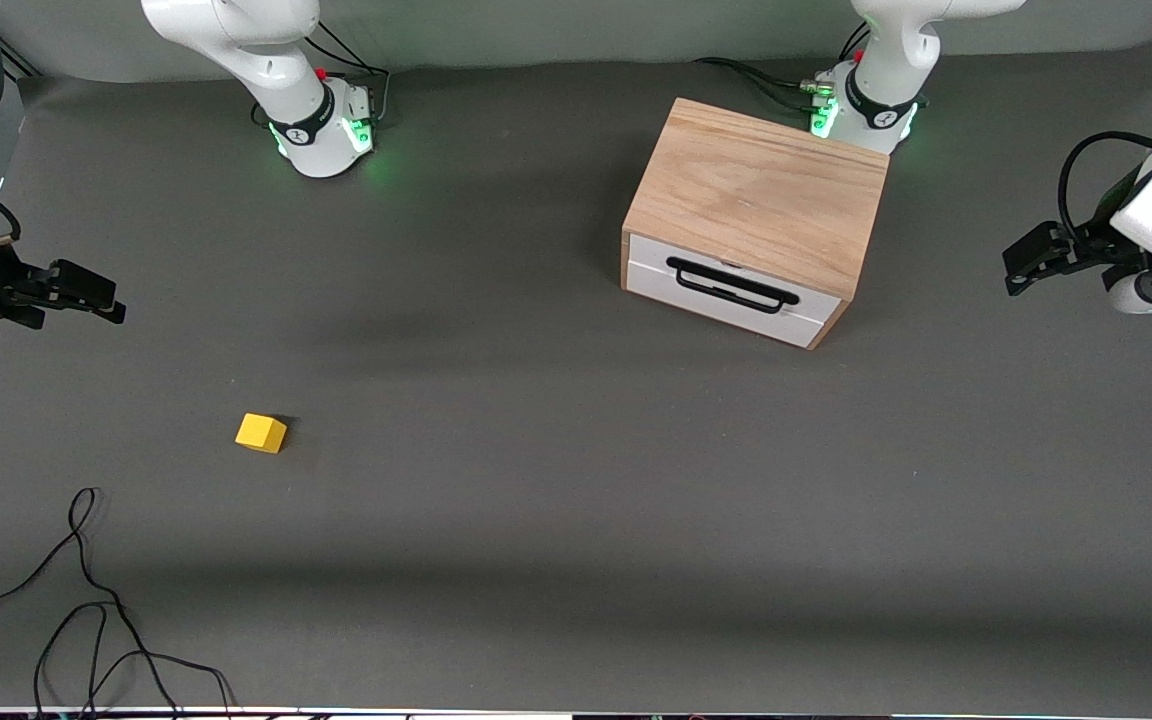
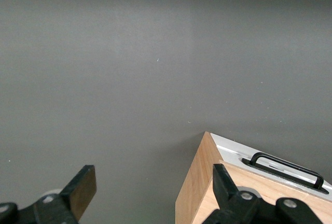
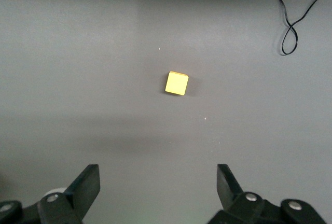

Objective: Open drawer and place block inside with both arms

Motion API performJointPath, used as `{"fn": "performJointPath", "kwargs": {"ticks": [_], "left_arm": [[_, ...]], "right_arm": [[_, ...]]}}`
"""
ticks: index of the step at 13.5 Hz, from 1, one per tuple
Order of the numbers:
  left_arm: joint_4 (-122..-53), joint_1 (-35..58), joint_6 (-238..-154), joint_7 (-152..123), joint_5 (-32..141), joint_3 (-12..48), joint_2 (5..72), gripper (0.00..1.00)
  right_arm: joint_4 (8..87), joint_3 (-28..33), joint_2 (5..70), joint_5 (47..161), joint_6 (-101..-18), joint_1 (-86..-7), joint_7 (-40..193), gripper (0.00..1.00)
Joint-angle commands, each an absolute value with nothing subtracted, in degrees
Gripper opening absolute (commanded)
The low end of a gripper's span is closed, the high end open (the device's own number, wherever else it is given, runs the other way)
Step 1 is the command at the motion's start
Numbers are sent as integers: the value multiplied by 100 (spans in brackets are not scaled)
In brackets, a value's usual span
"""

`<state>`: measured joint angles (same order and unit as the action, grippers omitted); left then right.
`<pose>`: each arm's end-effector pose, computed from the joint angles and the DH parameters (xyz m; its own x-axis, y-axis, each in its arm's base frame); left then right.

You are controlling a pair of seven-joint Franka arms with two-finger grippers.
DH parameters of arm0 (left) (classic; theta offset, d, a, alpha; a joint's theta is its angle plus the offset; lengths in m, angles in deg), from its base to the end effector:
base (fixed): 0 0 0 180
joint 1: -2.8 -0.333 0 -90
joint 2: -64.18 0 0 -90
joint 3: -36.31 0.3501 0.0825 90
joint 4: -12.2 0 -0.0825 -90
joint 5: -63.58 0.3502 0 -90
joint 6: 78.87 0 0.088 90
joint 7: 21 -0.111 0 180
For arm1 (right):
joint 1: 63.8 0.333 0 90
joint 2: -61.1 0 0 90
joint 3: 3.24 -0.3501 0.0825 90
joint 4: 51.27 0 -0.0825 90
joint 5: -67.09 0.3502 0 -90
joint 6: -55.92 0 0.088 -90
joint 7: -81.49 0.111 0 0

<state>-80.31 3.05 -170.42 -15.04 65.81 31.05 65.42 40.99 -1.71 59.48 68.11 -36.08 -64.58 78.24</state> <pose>0.5134 -0.0459 0.6490 0.9999 0.0067 0.0090 0.0071 -0.9992 -0.0402 0.5313 -0.0193 0.6254 0.9994 0.0158 -0.0318 0.0152 -0.9997 -0.0188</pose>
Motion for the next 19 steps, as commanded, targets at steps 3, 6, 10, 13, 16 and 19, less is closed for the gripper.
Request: {"fn": "performJointPath", "kwargs": {"ticks": [3, 6, 10, 13, 16, 19], "left_arm": [[-7921, 395, -16887, -1590, 6595, 3174, 6497, 100], [-7921, 404, -16887, -1590, 6586, 3174, 6488, 100], [-7921, 404, -16887, -1590, 6586, 3174, 6488, 100], [-7929, 403, -16887, -1590, 6586, 3174, 6479, 100], [-7929, 412, -16878, -1572, 6586, 3174, 6488, 100], [-7929, 412, -16878, -1572, 6586, 3174, 6479, 100]], "right_arm": [[4120, -192, 5978, 6701, -3540, -6503, 7692, 100], [4250, -200, 6022, 6701, -3505, -6477, 7806, 100], [4313, -200, 6040, 6701, -3566, -6468, 7998, 100], [4339, -183, 6049, 6570, -3592, -6486, 8096, 100], [4348, -157, 6031, 6542, -3706, -6486, 8061, 100], [4768, -157, 6031, 6542, -4223, -6486, 8026, 100]]}}
